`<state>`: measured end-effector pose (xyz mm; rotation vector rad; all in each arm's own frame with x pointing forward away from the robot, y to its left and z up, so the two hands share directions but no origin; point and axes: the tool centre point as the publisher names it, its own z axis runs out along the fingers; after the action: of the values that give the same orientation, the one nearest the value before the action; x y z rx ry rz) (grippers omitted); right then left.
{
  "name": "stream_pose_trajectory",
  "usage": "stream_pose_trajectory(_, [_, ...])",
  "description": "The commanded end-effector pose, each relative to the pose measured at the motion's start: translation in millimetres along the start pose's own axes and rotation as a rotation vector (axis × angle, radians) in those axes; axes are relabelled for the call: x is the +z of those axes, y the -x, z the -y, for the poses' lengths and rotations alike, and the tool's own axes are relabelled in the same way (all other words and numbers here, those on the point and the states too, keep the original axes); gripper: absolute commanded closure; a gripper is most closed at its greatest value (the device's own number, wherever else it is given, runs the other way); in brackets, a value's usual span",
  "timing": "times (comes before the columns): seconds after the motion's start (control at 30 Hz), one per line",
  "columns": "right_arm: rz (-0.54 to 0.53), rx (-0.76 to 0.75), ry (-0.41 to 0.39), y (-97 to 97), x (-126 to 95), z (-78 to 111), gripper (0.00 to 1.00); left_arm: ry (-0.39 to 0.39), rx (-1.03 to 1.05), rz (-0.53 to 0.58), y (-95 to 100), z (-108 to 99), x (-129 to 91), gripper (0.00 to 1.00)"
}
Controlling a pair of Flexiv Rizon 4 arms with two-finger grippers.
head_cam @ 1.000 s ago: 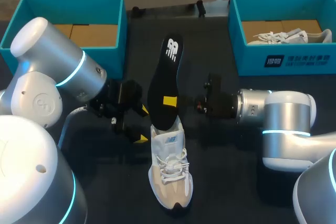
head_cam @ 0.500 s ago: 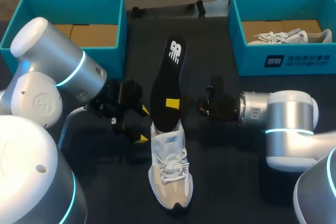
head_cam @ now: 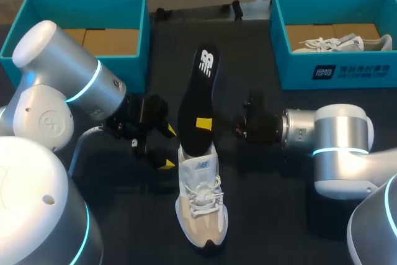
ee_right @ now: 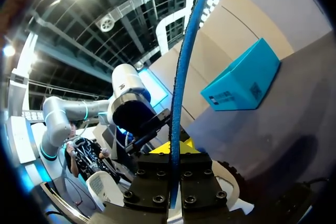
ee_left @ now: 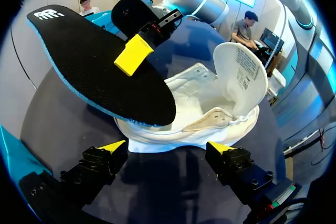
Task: Take the shoe out of the shoebox, open the shoe tongue, remove and reinsert the insole, then place the shoe into the shoebox
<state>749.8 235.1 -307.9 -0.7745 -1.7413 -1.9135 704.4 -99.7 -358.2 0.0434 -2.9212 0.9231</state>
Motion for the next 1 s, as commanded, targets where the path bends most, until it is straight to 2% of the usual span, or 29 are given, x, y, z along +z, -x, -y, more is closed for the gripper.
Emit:
stream_pose_trajectory(0.03, [-0.002, -0.001, -0.004, -0.4, -1, 3.7, 1.0, 0.0, 0.0, 0.003, -1.2, -1, 1, 0.0])
stream_pose_trajectory(0.43, [0.004, 0.004, -0.011, 2.9, -5, 9.6, 1.0, 0.0, 0.0, 0.003, -1.2, -1, 1, 0.0])
stream_pose_trajectory(1.0, [0.023, 0.053, -0.031, 1.3, -6, 31.5, 1.0, 0.0, 0.0, 0.003, -1.2, -1, 1, 0.0])
